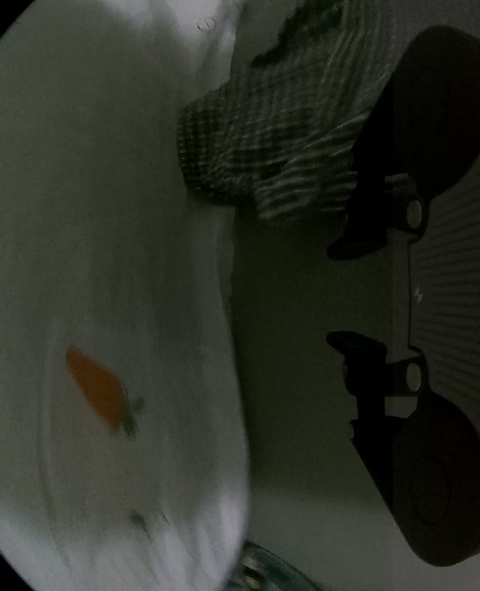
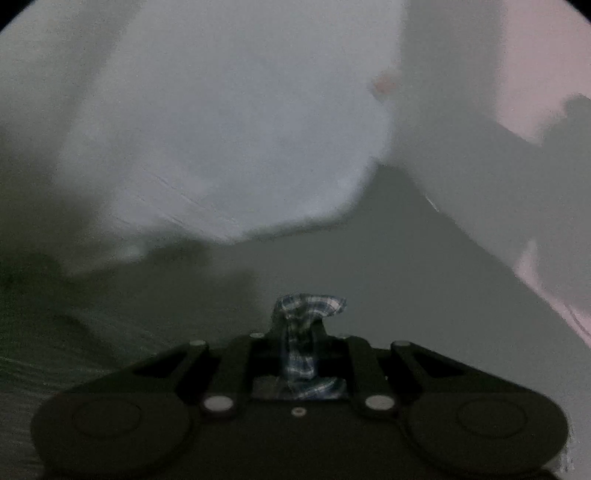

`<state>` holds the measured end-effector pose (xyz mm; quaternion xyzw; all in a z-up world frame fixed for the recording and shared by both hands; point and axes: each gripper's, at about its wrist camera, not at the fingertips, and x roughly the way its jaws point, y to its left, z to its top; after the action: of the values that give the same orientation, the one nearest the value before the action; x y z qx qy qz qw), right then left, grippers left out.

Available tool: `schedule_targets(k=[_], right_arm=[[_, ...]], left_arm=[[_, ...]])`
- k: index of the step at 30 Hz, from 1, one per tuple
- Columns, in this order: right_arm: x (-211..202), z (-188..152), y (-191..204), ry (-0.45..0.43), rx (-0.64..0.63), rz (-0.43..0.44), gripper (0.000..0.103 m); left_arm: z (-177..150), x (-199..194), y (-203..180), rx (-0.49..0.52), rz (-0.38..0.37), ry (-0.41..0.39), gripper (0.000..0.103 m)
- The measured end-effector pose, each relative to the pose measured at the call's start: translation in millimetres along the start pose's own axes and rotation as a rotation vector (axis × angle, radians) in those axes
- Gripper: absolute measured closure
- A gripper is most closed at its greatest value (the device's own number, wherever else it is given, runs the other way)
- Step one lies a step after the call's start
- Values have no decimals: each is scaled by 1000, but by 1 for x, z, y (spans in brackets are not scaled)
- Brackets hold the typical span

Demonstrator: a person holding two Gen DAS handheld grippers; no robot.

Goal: Fold clothes

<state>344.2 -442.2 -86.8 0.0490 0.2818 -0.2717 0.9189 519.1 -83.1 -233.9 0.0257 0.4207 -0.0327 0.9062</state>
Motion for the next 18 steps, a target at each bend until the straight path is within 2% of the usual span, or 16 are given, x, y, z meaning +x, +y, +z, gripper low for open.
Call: schedule_targets(k=[3, 6, 10, 14, 18], right_arm=[[-46, 7, 40, -121, -114, 136, 90], [-99, 0, 79, -228, -243, 291, 90], [-176, -44, 113, -309, -429, 561, 90], [-232, -119, 133, -286, -697, 729, 90], [-260, -197, 134, -167, -870, 822, 90]], left_arm=[[-32, -40, 4, -18, -24, 8, 57], [-77, -89, 2, -5, -70, 14, 57], [-140, -145, 4, -5, -125, 18, 51], [-178, -170, 32, -132, -119, 67, 51], [-199, -188, 58, -205, -71, 70, 51]])
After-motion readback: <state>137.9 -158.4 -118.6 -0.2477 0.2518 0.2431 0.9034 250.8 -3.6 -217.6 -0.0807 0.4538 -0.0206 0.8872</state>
